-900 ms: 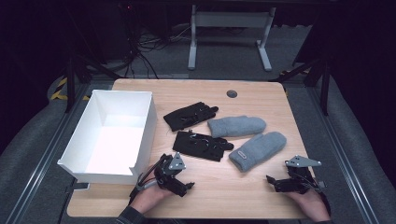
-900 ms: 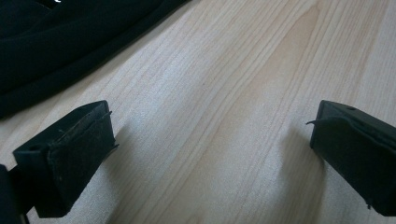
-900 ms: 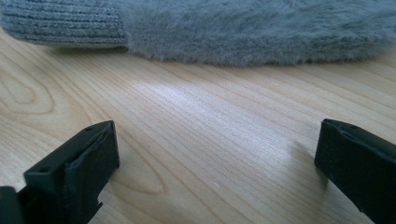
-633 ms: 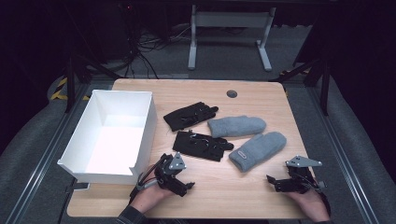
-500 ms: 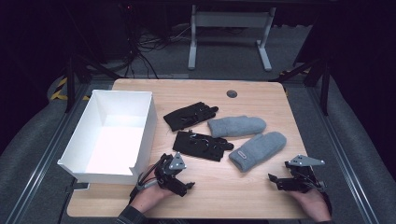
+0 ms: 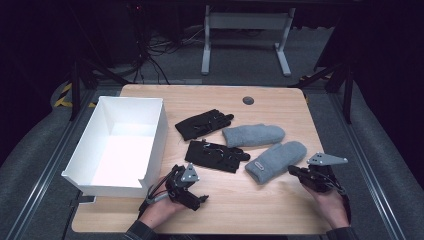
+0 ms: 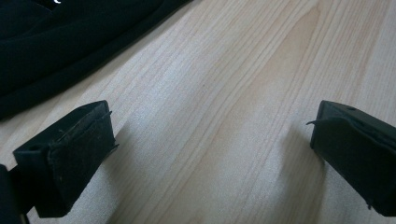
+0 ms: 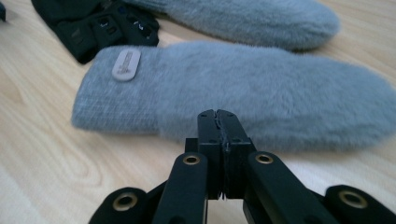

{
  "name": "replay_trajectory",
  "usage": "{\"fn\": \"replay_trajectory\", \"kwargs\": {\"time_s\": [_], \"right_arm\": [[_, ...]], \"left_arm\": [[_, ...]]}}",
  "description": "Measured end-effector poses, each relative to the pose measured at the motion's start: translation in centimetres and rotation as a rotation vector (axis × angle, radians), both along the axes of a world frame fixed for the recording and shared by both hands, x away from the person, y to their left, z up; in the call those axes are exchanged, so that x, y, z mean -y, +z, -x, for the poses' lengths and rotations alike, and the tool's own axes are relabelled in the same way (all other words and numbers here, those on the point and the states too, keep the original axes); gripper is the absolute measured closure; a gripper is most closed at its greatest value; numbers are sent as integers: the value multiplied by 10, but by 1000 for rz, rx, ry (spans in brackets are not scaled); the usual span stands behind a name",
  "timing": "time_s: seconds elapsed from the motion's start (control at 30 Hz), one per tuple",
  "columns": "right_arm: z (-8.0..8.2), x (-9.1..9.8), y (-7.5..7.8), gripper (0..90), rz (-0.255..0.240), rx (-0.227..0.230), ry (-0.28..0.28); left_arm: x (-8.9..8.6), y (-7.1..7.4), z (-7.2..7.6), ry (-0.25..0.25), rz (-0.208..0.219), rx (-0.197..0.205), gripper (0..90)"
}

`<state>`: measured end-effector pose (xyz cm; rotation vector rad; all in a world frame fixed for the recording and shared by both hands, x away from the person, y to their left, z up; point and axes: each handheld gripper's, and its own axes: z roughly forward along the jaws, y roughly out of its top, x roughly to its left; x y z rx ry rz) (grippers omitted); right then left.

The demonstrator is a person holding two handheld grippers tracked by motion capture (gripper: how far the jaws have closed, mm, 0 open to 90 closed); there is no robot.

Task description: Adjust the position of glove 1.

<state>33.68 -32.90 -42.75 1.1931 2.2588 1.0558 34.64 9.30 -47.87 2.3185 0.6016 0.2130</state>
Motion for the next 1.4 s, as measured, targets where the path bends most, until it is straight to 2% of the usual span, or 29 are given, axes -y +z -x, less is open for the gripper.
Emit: {"fn": "replay_trajectory", "kwargs": {"time_s": [0.2,0.47,0.63,0.93,1.4], "right_arm": [[-19,-14,-2,896,11,-1,25],[-36,-26,-8,897,32,-15,40],[-43,-29,-17,897,68,-52,43],[-40,-32,-19,898,70,-68,58],[-18,-49,-20,898,61,-87,165]], "left_arm": [[0,0,0,1,0,0,1],[0,0,1,3,1,1,1],[0,0,1,6,1,2,1],[0,0,2,8,0,0,1],[0,0,2,10,0,-1,1]]}}
